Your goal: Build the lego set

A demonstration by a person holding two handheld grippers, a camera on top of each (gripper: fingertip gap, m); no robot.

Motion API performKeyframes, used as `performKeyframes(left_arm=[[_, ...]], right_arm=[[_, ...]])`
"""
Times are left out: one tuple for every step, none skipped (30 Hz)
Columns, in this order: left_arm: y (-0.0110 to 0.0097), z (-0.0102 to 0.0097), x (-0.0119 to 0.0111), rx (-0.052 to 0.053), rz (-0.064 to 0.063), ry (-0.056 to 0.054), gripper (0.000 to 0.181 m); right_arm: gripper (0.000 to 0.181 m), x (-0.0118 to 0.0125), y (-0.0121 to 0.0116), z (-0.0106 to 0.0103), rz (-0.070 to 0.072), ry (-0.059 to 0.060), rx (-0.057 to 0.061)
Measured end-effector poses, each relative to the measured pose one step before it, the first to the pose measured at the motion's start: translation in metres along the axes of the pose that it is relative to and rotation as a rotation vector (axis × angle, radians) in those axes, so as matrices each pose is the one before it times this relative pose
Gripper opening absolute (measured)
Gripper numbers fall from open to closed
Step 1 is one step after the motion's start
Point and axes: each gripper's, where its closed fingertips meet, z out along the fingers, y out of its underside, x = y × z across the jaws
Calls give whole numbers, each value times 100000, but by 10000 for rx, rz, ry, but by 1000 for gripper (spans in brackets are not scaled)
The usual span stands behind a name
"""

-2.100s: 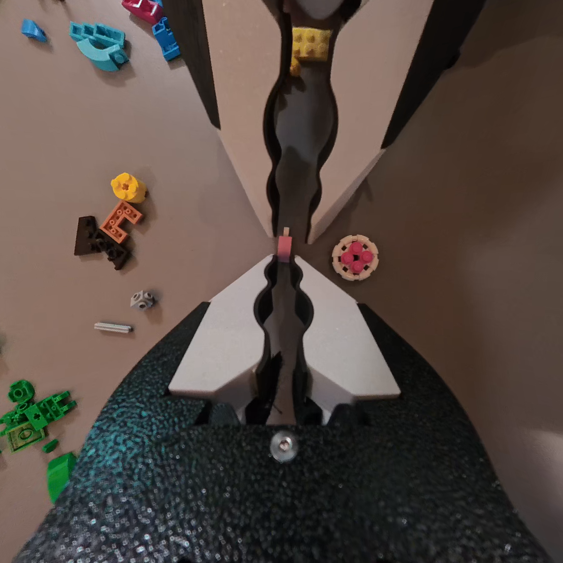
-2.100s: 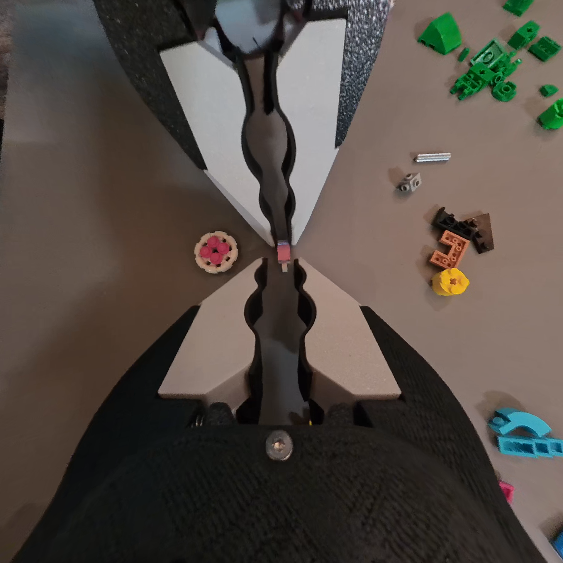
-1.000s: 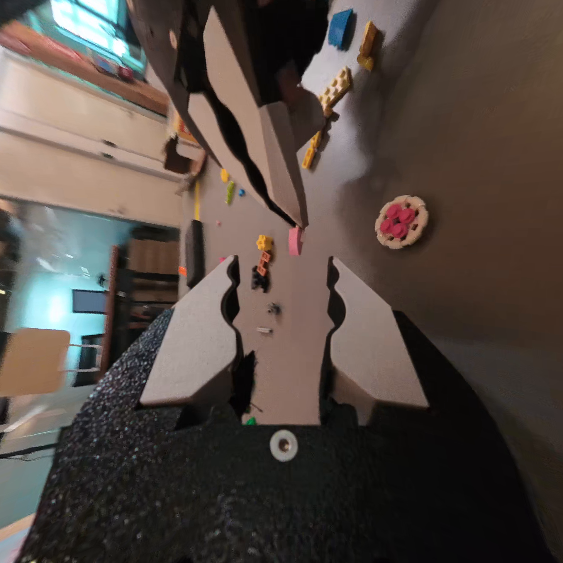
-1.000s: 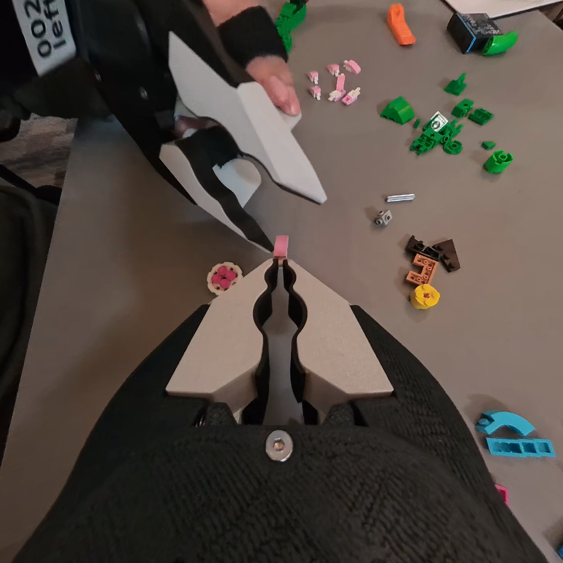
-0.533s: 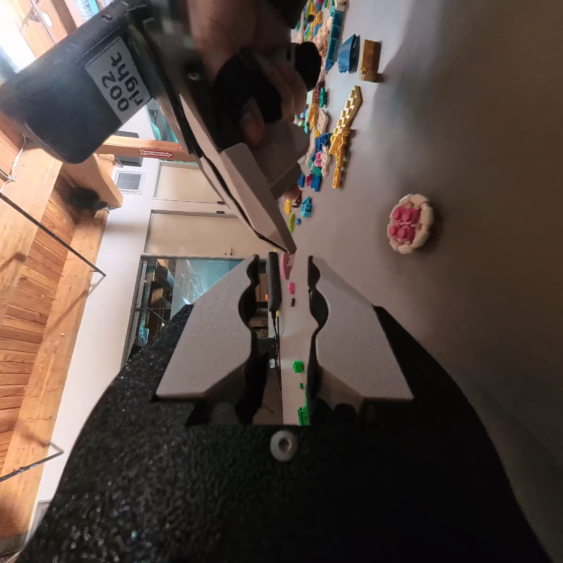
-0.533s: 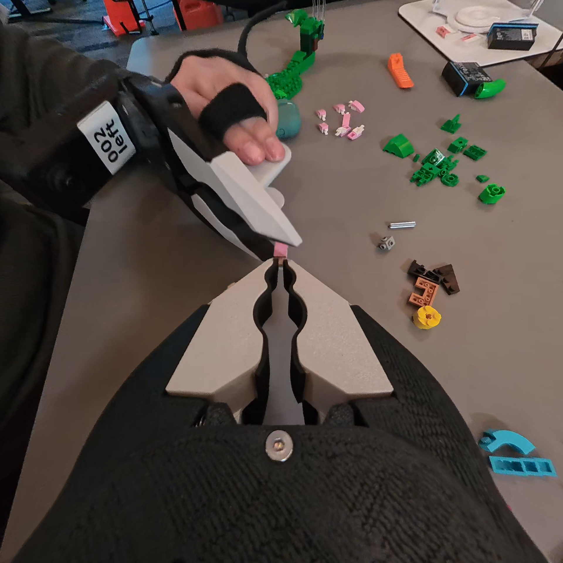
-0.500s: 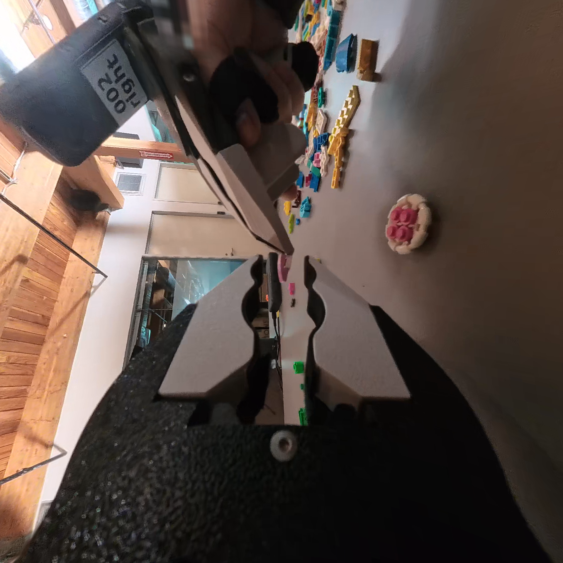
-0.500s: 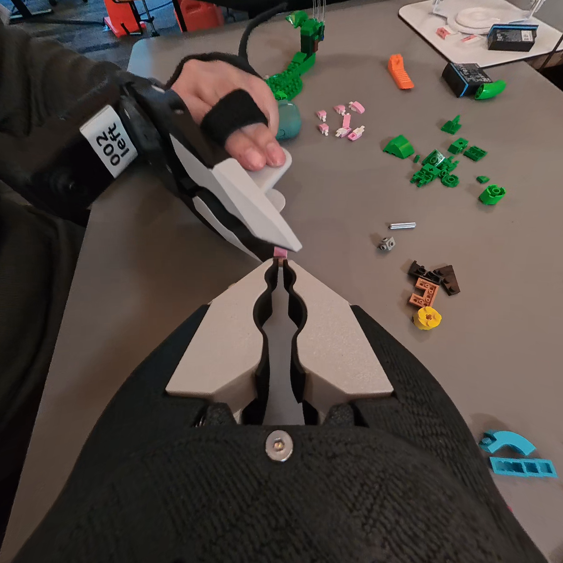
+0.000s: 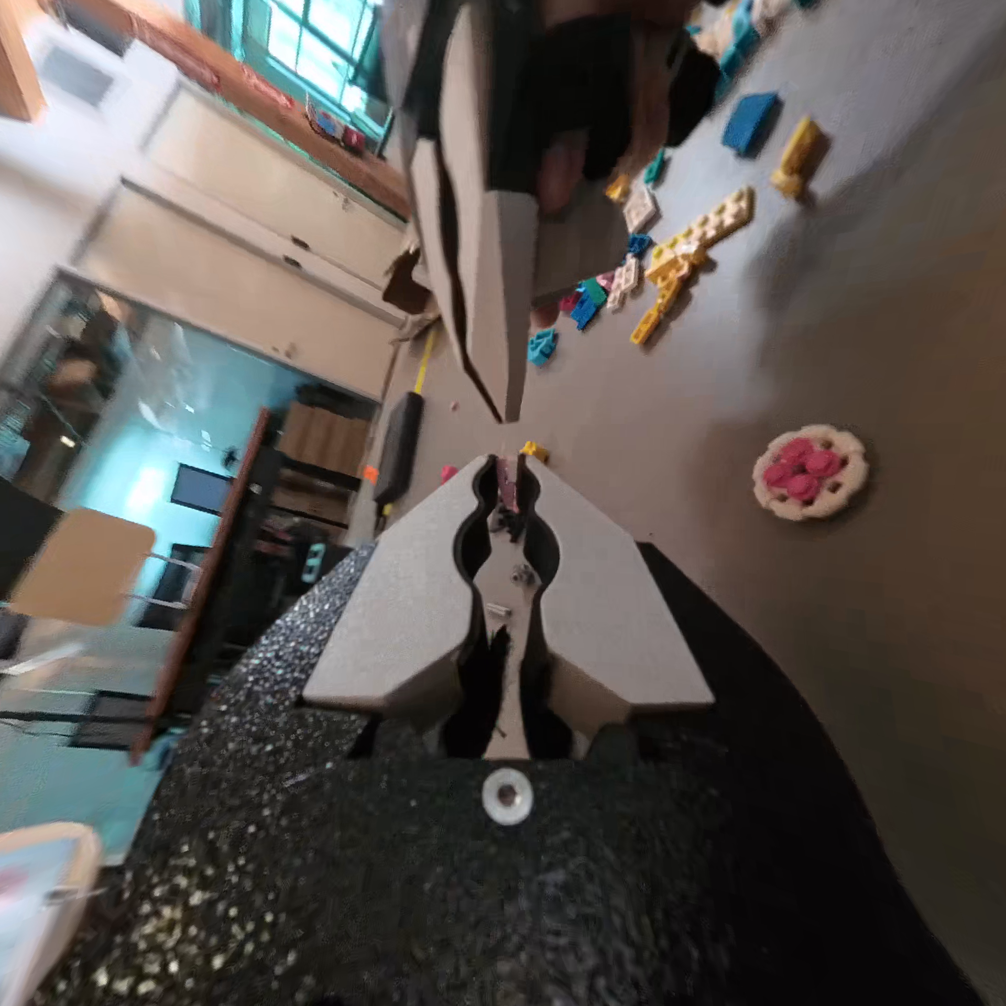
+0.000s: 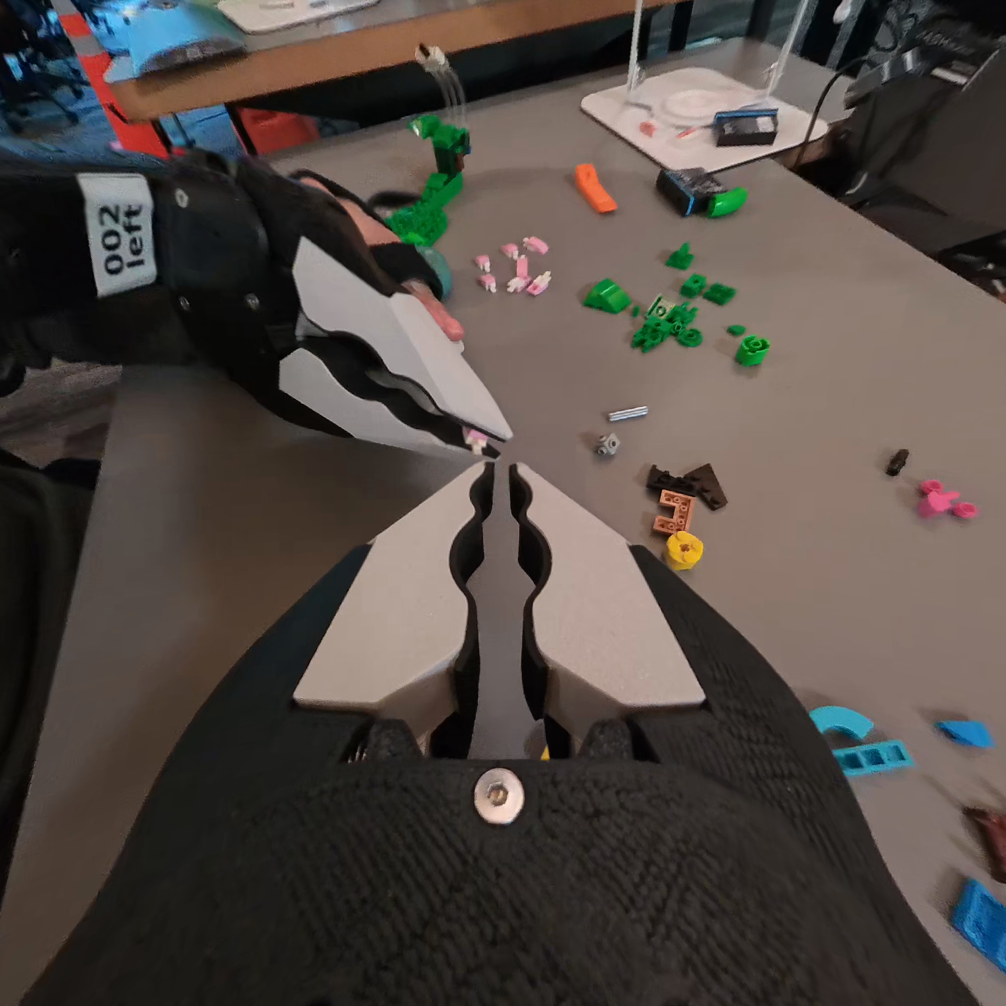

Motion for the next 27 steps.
performKeyframes(left_arm=[[96, -49, -268, 14, -538, 112, 4], [82, -29, -136, 2, -406, 142, 4], [7, -36, -102, 35, -286, 96, 4], [-35, -8, -41, 51, -263, 85, 4], [50, 18, -36, -12, -221, 63, 3], [97, 38, -11, -32, -95, 28, 3], [146, 62, 83, -72, -23, 72, 3], [71, 56, 94, -23, -1, 44, 3], [-1, 34, 81, 1, 20, 17, 3], [-79, 24, 58, 26, 62, -7, 3], [-80, 5, 12, 17, 36, -34, 3], [-116, 5, -27, 19, 2, -29, 3], [-125, -2, -31, 22, 30, -34, 4], [-64, 12, -104, -17, 56, -67, 3], [-60, 17, 5, -26, 67, 5, 3], [-106, 20, -47, 9, 57, -41, 3], [-77, 11, -23, -2, 56, -25, 3], [-100, 8, 43, 27, 58, 18, 4], [-167, -28, -36, 63, 4, -44, 4], [-75, -30, -69, 25, 27, -54, 4], [-108, -62, -108, 47, 11, -74, 4], [-115, -88, -219, 53, -20, -117, 4], [-199, -137, -244, 95, -40, -109, 4], [-340, -179, -318, 152, -85, -131, 4], [-425, -202, -376, 179, -100, -165, 4], [-412, -171, -324, 149, -79, -120, 4], [-352, -126, -196, 92, -63, -26, 4]], right_arm=[[5, -43, -279, -121, 230, -119, 198], [6, -150, -274, -17, 319, -194, 197], [7, -156, -179, 75, 335, -186, 141], [8, -120, -145, 107, 309, -145, 116], [8, -72, -121, 98, 295, -99, 106], [9, -129, -104, 93, 309, -143, 89], [9, -13, -114, 79, 340, -90, 106], [9, 51, -57, 62, 352, -68, 77], [9, 57, 97, 69, 297, -76, -14], [9, 135, 137, 69, 206, -14, -28], [9, 249, 185, 75, 159, 83, -63], [9, 106, 202, 81, 92, 0, -83], [9, -177, 67, 87, 74, -159, 2], [9, -211, -37, 84, 136, -175, 48], [9, -156, -71, 58, 107, -123, 62], [8, -27, -31, 41, 34, -27, 29], [6, 81, -54, -21, -14, 53, 44], [3, 37, -55, -18, -9, 16, 39], [2, -77, -93, -30, 16, -61, 60], [2, -81, -89, -20, -4, -65, 49], [2, -96, -192, -22, -14, -57, 111], [2, -150, -265, -13, 12, -83, 159], [1, -246, -324, -58, 61, -164, 192], [1, -329, -434, -95, 133, -259, 274], [1, -366, -449, -106, 204, -317, 296], [1, -333, -351, -99, 187, -303, 240], [1, -281, -217, -82, 143, -251, 152]])
